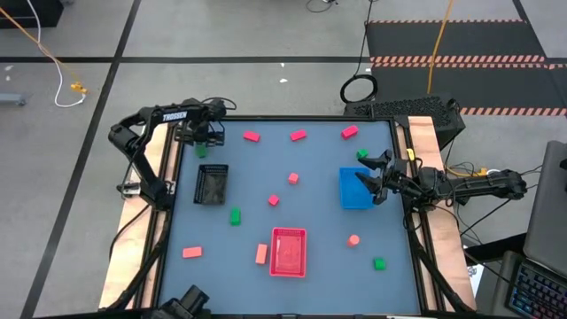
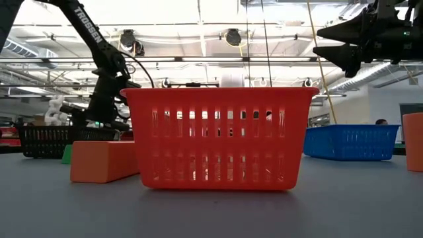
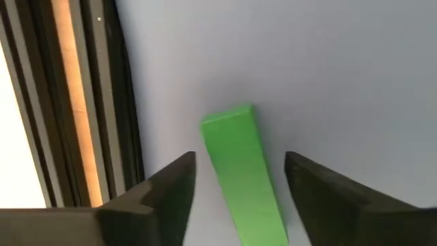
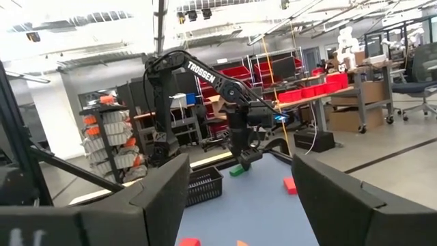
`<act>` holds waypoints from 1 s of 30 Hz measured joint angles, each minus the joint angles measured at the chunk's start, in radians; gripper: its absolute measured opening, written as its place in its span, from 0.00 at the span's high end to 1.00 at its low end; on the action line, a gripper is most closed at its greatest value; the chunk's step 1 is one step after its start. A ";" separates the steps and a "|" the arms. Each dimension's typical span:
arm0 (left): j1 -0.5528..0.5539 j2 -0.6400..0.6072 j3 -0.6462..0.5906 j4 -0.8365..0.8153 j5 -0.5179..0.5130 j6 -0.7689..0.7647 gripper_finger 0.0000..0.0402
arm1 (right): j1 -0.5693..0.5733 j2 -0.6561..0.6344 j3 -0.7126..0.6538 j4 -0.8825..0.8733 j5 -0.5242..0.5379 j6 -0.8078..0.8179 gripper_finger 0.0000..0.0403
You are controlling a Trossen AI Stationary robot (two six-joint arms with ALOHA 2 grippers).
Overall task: Sort & place blocks by color
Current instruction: Put the green block into the black bin
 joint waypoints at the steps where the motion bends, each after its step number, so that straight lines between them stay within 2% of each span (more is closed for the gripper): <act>1: -0.001 0.000 0.000 0.000 0.001 -0.004 0.51 | 0.000 0.000 0.000 0.000 0.000 0.003 0.37; 9: -0.023 -0.001 -0.010 0.002 0.017 -0.001 0.86 | 0.000 0.000 0.000 -0.002 0.000 0.004 0.37; 13: -0.038 -0.004 -0.012 0.006 0.025 0.024 0.98 | 0.000 0.000 0.000 -0.004 -0.001 0.004 0.37; 24: -0.067 -0.042 -0.016 -0.051 0.072 0.064 0.96 | 0.000 -0.001 0.000 0.004 -0.001 -0.003 0.37; 30: -0.098 -0.076 -0.017 -0.057 0.093 0.077 0.86 | 0.000 -0.001 0.000 0.004 0.000 -0.004 0.37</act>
